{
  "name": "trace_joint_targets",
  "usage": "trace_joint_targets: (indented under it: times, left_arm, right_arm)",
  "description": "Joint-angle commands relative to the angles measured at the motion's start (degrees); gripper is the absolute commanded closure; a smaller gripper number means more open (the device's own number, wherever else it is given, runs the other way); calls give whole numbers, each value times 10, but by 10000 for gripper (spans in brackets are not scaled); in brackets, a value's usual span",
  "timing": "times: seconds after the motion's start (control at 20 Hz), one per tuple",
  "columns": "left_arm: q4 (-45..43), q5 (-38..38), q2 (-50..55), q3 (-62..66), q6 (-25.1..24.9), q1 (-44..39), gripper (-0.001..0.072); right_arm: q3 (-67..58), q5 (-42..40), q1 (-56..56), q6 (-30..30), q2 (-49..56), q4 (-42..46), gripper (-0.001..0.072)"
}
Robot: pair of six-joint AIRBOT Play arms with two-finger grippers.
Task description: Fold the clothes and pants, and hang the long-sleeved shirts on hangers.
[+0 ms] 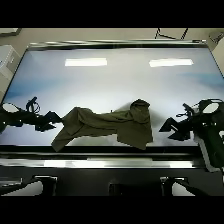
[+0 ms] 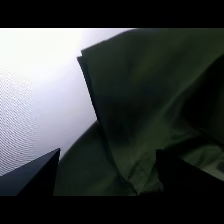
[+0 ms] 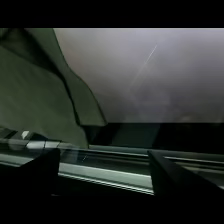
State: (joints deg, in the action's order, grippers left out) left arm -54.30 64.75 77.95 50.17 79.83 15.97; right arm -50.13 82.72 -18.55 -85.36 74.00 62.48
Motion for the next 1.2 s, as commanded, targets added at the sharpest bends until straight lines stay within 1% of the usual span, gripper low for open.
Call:
trace_joint_targets:
  times: [0.0, 0.15, 0.2, 0.25, 0.3, 0.35, 0.4, 0.45, 0.6, 0.75, 0.9, 1.0, 1.15]
  left_arm:
    - [66, -79, 27, -31, -13, 7, -11]
    - [126, -122, 54, -31, -42, -6, -9]
    - [138, -138, 59, -31, -45, -14, 40]
    - [146, -153, 63, -31, -45, -23, 124]
    - [152, -166, 65, -31, -44, -31, 124]
    - [154, -180, 66, -31, -36, -39, 182]
    - [155, -184, 66, -30, -27, -41, 479]
    - [156, -182, 64, -27, -29, -40, 683]
    - [155, -181, 49, -25, -35, -33, 685]
    - [155, -172, 32, -25, -36, -33, 685]
    - [155, -157, 21, -26, -36, -33, 685]
    - [155, -156, 14, -26, -36, -34, 685]
    - [155, -149, 2, -26, -36, -35, 685]
  right_arm:
    - [39, 24, -4, 23, 0, -35, 93]
    - [39, 23, -4, 23, 0, -35, 93]
    - [39, 23, -4, 23, 0, -35, 93]
    - [39, 22, -4, 23, 0, -35, 93]
    - [39, 22, -4, 23, 0, -35, 93]
    - [39, 23, -4, 23, 0, -35, 93]
    - [40, 23, -4, 23, 0, -32, 93]
    - [45, 23, -4, 23, 0, -32, 93]
    - [97, 11, -4, 26, 0, -38, 92]
    - [164, -20, -4, 71, 0, -101, 92]
    - [201, -83, -4, 83, 0, -153, 93]
    - [205, -122, 34, 85, 1, -167, 93]
    - [205, -218, 143, 72, 1, -218, 103]
